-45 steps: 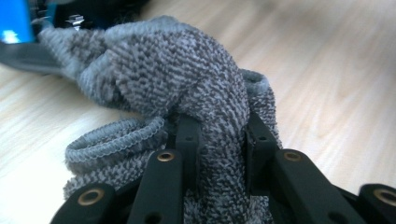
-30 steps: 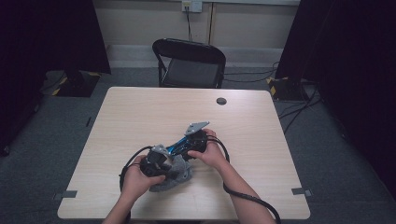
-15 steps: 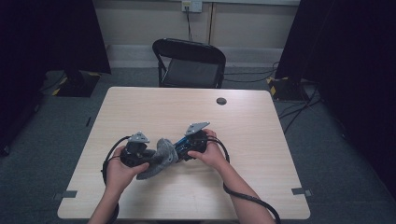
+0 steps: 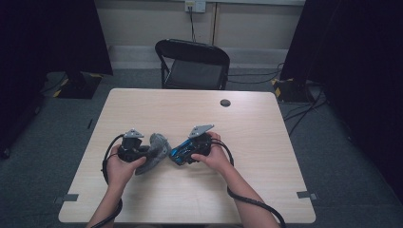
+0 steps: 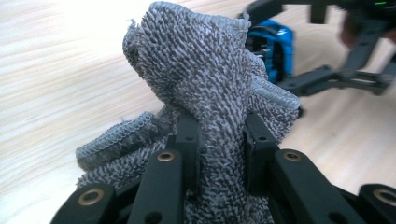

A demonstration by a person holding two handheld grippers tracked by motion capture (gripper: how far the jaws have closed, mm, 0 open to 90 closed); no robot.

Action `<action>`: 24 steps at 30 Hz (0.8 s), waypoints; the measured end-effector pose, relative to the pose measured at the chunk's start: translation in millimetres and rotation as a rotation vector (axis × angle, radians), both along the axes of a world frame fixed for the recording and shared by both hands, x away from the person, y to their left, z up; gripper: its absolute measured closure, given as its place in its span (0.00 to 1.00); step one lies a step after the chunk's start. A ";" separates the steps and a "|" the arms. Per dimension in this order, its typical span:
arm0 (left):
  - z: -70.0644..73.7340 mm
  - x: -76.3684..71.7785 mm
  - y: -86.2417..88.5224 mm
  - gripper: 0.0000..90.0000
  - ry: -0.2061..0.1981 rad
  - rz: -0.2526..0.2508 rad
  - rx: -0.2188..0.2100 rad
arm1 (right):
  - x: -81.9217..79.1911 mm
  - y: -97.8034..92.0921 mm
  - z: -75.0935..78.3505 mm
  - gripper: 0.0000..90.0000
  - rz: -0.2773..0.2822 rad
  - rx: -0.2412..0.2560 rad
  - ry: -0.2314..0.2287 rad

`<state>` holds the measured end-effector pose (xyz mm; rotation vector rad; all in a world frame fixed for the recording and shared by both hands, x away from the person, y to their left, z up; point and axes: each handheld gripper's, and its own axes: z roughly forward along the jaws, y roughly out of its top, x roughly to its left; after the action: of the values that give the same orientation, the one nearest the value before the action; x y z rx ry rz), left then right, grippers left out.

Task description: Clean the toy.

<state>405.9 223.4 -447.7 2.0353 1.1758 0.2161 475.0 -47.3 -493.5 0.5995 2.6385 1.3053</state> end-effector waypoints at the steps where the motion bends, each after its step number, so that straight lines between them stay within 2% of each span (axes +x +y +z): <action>1: -3.4 2.5 2.7 0.81 0.003 0.018 0.009 | 0.0 0.2 0.1 0.08 0.000 -0.001 0.000; 4: -7.7 6.0 5.2 0.80 0.007 0.039 0.017 | -0.4 0.0 -0.2 0.08 -0.002 0.002 -0.001; 7: -17.1 10.4 6.4 0.80 0.034 0.098 0.020 | -0.3 0.6 0.2 0.08 -0.001 -0.002 0.002; 8: -17.1 10.4 6.4 0.80 0.034 0.098 0.020 | -0.3 0.6 0.2 0.08 -0.001 -0.002 0.002; 9: -20.5 12.2 4.6 0.80 0.047 0.097 0.039 | -0.1 1.2 0.9 0.08 0.000 -0.009 0.005; 10: -22.2 13.1 2.5 0.80 0.053 0.091 0.035 | -0.1 1.3 1.1 0.08 -0.001 -0.010 0.005; 14: -25.6 14.4 -7.8 0.79 0.054 0.073 0.062 | -0.2 1.7 1.2 0.08 0.000 -0.012 0.006; 16: -27.8 14.9 -14.6 0.79 0.055 0.056 0.079 | -0.5 1.8 1.1 0.08 -0.001 -0.011 0.005; 17: -29.3 15.0 -20.1 0.79 0.056 0.027 0.095 | -0.6 1.8 1.1 0.08 -0.001 -0.010 0.005; 24: -27.9 11.9 -25.0 0.80 0.079 0.001 0.089 | -0.2 2.1 1.5 0.08 0.000 -0.014 0.007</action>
<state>417.8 198.4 -475.6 2.1380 1.2349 0.1923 474.8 -45.2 -492.0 0.6022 2.6511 1.2855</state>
